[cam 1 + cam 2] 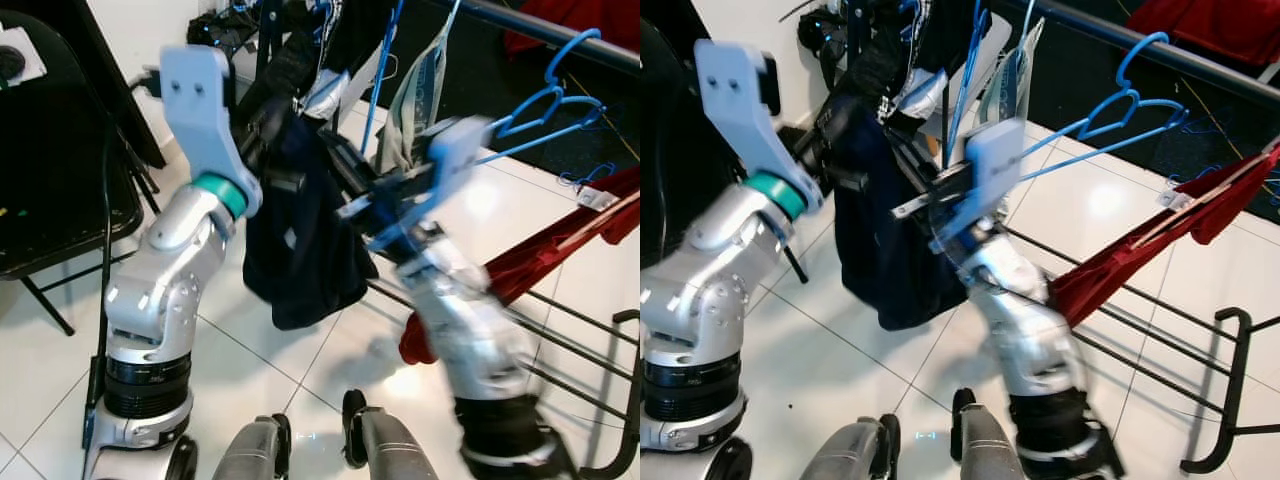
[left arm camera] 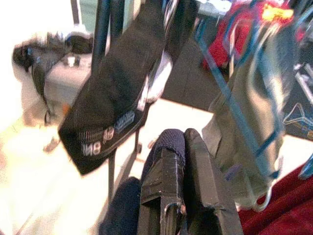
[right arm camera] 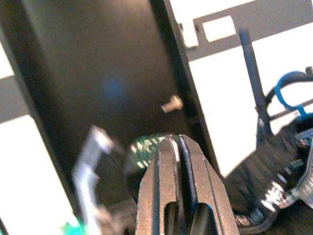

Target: Hang hanger

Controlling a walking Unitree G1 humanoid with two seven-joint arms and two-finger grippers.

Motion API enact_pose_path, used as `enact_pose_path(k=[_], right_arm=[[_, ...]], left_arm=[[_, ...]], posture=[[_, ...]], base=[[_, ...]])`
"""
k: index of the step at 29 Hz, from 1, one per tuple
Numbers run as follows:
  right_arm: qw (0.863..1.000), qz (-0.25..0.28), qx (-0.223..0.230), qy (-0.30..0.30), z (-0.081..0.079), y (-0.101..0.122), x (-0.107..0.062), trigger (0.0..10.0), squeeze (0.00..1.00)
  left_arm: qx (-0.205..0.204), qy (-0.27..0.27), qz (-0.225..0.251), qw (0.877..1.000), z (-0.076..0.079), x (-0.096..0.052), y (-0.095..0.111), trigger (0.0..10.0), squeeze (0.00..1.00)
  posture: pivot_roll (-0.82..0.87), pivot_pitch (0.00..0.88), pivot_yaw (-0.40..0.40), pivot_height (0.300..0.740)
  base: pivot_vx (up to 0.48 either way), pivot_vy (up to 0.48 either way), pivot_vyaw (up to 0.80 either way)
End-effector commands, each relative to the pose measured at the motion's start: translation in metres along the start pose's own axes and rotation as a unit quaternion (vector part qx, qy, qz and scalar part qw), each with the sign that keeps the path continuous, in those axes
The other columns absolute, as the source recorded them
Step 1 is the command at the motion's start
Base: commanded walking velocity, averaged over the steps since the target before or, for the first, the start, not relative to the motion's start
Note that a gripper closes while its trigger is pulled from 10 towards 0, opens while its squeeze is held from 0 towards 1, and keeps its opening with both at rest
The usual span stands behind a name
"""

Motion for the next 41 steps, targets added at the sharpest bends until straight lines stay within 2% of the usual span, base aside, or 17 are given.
enact_pose_path(k=[1,3,6,14,15,16,17,20,21,22,23,25,26,30,33,34,41], right_arm=[[0.998,0.014,0.053,0.016,-0.004,0.007,-0.002,0.0,0.00],[0.998,0.014,0.053,0.016,-0.004,0.007,-0.002,0.0,0.00],[0.994,0.048,0.100,0.010,-0.001,0.017,-0.002,0.0,0.00],[0.994,0.044,0.103,0.003,0.003,0.016,-0.003,0.0,0.00],[0.997,0.011,0.072,-0.008,0.007,0.006,-0.008,2.0,0.00],[0.997,0.011,0.072,-0.008,0.007,0.006,-0.008,2.0,0.00],[0.998,-0.038,0.037,-0.024,0.012,-0.011,-0.017,10.0,0.00],[0.998,-0.038,0.037,-0.024,0.012,-0.011,-0.017,10.0,0.00],[0.995,-0.092,0.016,-0.033,0.015,-0.032,-0.029,10.0,0.00],[0.995,-0.092,0.016,-0.033,0.015,-0.032,-0.029,10.0,0.00],[0.984,-0.173,0.010,-0.037,0.014,-0.063,-0.049,10.0,0.42],[0.984,-0.173,0.010,-0.037,0.014,-0.063,-0.049,10.0,0.42],[0.971,-0.236,0.007,-0.041,0.013,-0.086,-0.067,10.0,1.00],[0.952,-0.304,0.006,-0.041,0.014,-0.107,-0.090,10.0,1.00],[0.952,-0.304,0.006,-0.041,0.014,-0.107,-0.090,10.0,1.00],[0.948,-0.316,0.016,-0.028,0.012,-0.109,-0.092,10.0,1.00],[0.946,-0.324,0.021,-0.008,0.002,-0.116,-0.082,10.0,1.00]], left_arm=[[0.008,-0.010,0.022,1.000,0.005,-0.002,0.006,10.0,0.00],[0.008,-0.010,0.022,1.000,0.005,-0.002,0.006,10.0,0.00],[0.011,-0.012,0.005,1.000,0.005,-0.006,-0.005,10.0,0.00],[0.009,-0.015,0.008,1.000,0.004,-0.009,-0.005,10.0,0.00],[0.001,-0.015,0.024,1.000,0.005,-0.008,0.004,10.0,0.00],[0.001,-0.015,0.024,1.000,0.005,-0.008,0.004,10.0,0.00],[-0.007,-0.016,0.050,0.999,0.007,-0.007,0.018,10.0,0.00],[-0.007,-0.016,0.050,0.999,0.007,-0.007,0.018,10.0,0.00],[-0.017,-0.016,0.078,0.997,0.008,-0.005,0.034,10.0,0.00],[-0.017,-0.016,0.078,0.997,0.008,-0.005,0.034,10.0,0.00],[-0.029,-0.015,0.116,0.993,0.007,-0.004,0.055,10.0,0.00],[-0.029,-0.015,0.116,0.993,0.007,-0.004,0.055,10.0,0.00],[-0.038,-0.014,0.145,0.989,0.007,-0.003,0.071,10.0,0.00],[-0.057,-0.014,0.189,0.980,0.006,-0.002,0.097,10.0,0.00],[-0.057,-0.014,0.189,0.980,0.006,-0.002,0.097,10.0,0.00],[-0.069,-0.025,0.211,0.975,0.010,-0.003,0.109,10.0,0.00],[-0.085,-0.051,0.246,0.964,0.021,-0.002,0.129,10.0,0.00]], posture=[[-0.08,0.168,0.082,0.740],[-0.08,0.168,0.082,0.740],[-0.07,0.168,0.082,0.740],[-0.07,0.166,0.079,0.740],[-0.07,0.166,0.079,0.740],[-0.07,0.166,0.079,0.740],[-0.07,0.166,0.079,0.740],[-0.07,0.166,0.079,0.740],[-0.07,0.161,0.082,0.740],[-0.07,0.161,0.082,0.740],[-0.07,0.157,0.085,0.740],[-0.07,0.157,0.085,0.740],[-0.07,0.157,0.085,0.740],[-0.08,0.151,0.084,0.740],[-0.08,0.151,0.084,0.740],[-0.07,0.145,0.082,0.740],[-0.07,0.137,0.085,0.740]], base=[[0.000,0.000,0.00],[0.000,0.000,0.00],[0.000,0.000,0.00],[0.000,0.000,0.00],[0.000,0.000,0.00],[0.000,0.000,0.00],[0.000,0.000,0.00],[0.000,0.000,0.00],[0.000,0.000,0.00],[0.000,0.000,0.00],[0.000,0.000,0.00],[0.000,0.000,0.00],[0.000,0.000,0.00],[0.000,0.000,0.00],[0.000,0.000,0.00],[0.000,0.000,0.00],[0.000,0.000,0.00]])
Point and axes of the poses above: a point about 5 cm out from each wrist's last joint towards the gripper, its own x axis pointing out of the wrist towards the gripper, its own y axis along the axis of the wrist's last joint, z = x × y, the point moved 3 cm from there along x, pointing out of the wrist towards the gripper
